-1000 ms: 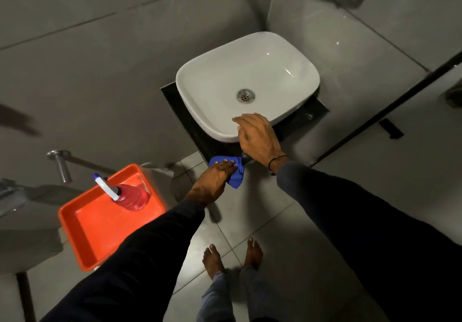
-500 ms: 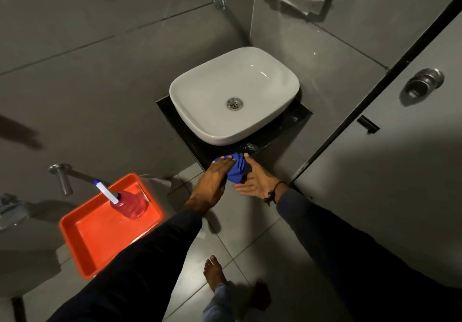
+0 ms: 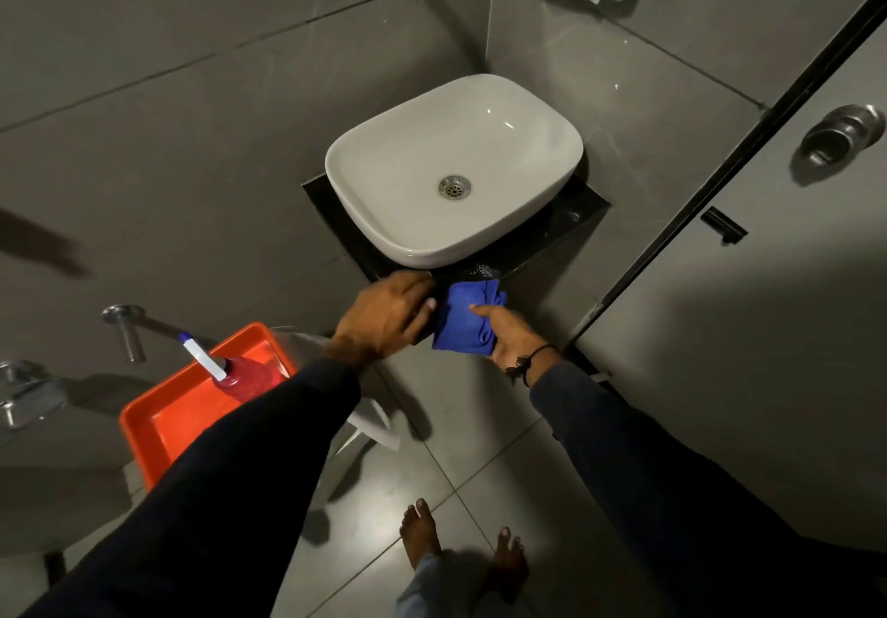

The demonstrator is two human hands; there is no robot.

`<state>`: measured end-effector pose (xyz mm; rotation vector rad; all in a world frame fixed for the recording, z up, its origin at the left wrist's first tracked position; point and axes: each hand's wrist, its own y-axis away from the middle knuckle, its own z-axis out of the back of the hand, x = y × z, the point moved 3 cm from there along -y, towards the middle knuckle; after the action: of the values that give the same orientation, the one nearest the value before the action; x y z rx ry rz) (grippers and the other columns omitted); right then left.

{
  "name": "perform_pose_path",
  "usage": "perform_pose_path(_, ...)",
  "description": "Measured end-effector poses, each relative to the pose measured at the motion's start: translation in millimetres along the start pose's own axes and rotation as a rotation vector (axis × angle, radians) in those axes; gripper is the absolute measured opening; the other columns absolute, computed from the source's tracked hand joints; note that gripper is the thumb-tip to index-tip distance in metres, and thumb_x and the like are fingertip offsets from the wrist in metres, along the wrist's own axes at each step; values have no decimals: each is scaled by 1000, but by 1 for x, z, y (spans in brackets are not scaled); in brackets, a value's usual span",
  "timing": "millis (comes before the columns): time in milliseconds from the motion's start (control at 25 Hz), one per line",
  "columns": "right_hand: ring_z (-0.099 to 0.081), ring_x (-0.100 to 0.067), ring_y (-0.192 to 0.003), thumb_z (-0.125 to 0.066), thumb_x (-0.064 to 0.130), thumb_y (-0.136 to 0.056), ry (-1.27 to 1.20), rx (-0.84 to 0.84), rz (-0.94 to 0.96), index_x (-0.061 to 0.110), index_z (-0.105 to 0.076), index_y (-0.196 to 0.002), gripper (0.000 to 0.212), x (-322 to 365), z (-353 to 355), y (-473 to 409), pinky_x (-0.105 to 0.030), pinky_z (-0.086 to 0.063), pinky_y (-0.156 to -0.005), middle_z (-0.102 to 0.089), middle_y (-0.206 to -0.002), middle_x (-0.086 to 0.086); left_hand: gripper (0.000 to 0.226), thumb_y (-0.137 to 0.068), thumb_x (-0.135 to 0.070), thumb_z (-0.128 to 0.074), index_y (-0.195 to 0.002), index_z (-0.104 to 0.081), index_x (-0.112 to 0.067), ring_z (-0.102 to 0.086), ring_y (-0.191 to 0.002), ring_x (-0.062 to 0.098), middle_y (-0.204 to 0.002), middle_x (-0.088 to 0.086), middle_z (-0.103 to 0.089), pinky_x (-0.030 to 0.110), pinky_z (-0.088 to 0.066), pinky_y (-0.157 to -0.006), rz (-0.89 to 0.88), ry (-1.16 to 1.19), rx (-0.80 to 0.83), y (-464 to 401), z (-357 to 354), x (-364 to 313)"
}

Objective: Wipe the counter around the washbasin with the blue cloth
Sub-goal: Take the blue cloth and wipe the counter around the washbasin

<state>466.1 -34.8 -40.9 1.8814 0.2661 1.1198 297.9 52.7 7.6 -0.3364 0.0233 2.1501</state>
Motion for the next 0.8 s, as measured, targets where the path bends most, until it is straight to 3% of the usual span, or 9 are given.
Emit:
perform_pose_path(80,-66,-33,-96,-65,9,-87,26,-148,82,4,-64,-122,36,9,11,-2,-45,-56,-90,-69,-110,-18,48,-102,-30,-43,-143,-51,-7,-50,-137,36,-150,15,-51,47,-44,-112,74,-92,-96,-30,17,23)
perform_pose_path(160,-64,-29,-89,-66,10,-84,136,-325,237,7,-67,-111,27,10,18,-3,-35,-56,-77,-68,-99,-13,57,-104,-36,-32,-156,-32,-11,-26,-153,32,-165,8,-29,51,-26,-124,120,-200,-40,-64,24,40)
perform_pose_path(240,-67,-30,-92,-66,15,-83,577,-434,446,15,-65,-113,30,9,7,-1,-35,-58,-75,-70,-102,-11,61,-105,-42,-22,-160,-19,-16,-10,-158,27,-170,3,-12,52,-15,-127,123,-245,45,-89,16,52)
perform_pose_path(320,-67,-32,-109,-68,17,-83,1132,-365,742,21,-55,-133,52,-6,-29,-4,-42,-58,-89,-67,-125,-11,63,-105,-46,-15,-161,-12,-17,-2,-159,25,-171,2,-5,51,-9,-128,101,-240,125,-101,2,63)
perform_pose_path(400,-47,-33,-138,-68,12,-82,1552,-179,956,18,-39,-150,74,-28,-64,-17,-47,-42,-113,-46,-153,-10,66,-103,-49,-8,-161,-10,-18,1,-159,23,-171,1,-3,50,-6,-129,90,-223,172,-103,-12,72)
perform_pose_path(480,-18,-32,-154,-66,15,-86,1814,-80,942,17,-23,-158,84,-46,-77,-37,-51,-17,-125,-24,-166,-7,69,-101,-52,-2,-161,-11,-19,0,-159,22,-171,1,-5,50,-5,-129,85,-220,172,-105,-22,78)
perform_pose_path(560,-2,-30,-157,-62,18,-89,1883,-58,860,17,-11,-160,87,-54,-73,-52,-52,-6,-126,-10,-169,-5,72,-100,-55,1,-161,-10,-18,-1,-159,21,-171,1,-6,50,-5,-129,77,-207,159,-107,-25,79)
perform_pose_path(680,6,-30,-157,-55,15,-93,1948,-74,833,18,-2,-160,85,-53,-58,-62,-52,-3,-126,1,-170,-4,72,-101,-56,-2,-161,-6,-17,0,-159,21,-171,2,-3,49,-6,-129,43,-217,138,-104,-23,78)
perform_pose_path(800,6,-27,-157,-46,14,-97,1882,-226,732,19,2,-160,80,-19,-23,-75,-48,0,-127,3,-170,-2,71,-102,-56,-8,-162,-3,-17,2,-159,20,-171,2,0,48,-6,-129,-10,-197,147,-103,-21,76)
